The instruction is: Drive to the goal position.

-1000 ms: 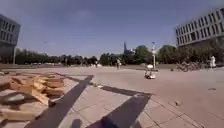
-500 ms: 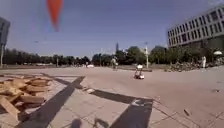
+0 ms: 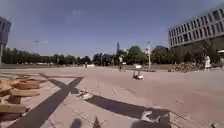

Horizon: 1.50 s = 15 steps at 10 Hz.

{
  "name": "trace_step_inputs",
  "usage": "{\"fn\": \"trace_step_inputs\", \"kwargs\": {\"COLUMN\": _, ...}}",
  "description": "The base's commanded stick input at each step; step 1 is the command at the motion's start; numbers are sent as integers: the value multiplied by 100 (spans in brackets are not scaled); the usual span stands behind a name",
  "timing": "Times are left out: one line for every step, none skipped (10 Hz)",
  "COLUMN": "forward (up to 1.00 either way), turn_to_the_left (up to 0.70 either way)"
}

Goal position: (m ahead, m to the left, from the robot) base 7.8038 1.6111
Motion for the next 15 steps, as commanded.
{"fn": "trace_step_inputs", "kwargs": {"forward": 100, "turn_to_the_left": 0}}
{"fn": "trace_step_inputs", "kwargs": {"forward": 100, "turn_to_the_left": 0}}
{"fn": "trace_step_inputs", "kwargs": {"forward": 100, "turn_to_the_left": 0}}
{"fn": "trace_step_inputs", "kwargs": {"forward": 100, "turn_to_the_left": 0}}
{"fn": "trace_step_inputs", "kwargs": {"forward": 100, "turn_to_the_left": 0}}
{"fn": "trace_step_inputs", "kwargs": {"forward": 100, "turn_to_the_left": 4}}
{"fn": "trace_step_inputs", "kwargs": {"forward": 100, "turn_to_the_left": 9}}
{"fn": "trace_step_inputs", "kwargs": {"forward": 100, "turn_to_the_left": 36}}
{"fn": "trace_step_inputs", "kwargs": {"forward": 100, "turn_to_the_left": 40}}
{"fn": "trace_step_inputs", "kwargs": {"forward": 100, "turn_to_the_left": 40}}
{"fn": "trace_step_inputs", "kwargs": {"forward": 100, "turn_to_the_left": 40}}
{"fn": "trace_step_inputs", "kwargs": {"forward": 100, "turn_to_the_left": 40}}
{"fn": "trace_step_inputs", "kwargs": {"forward": 100, "turn_to_the_left": 40}}
{"fn": "trace_step_inputs", "kwargs": {"forward": 100, "turn_to_the_left": 40}}
{"fn": "trace_step_inputs", "kwargs": {"forward": 100, "turn_to_the_left": 40}}
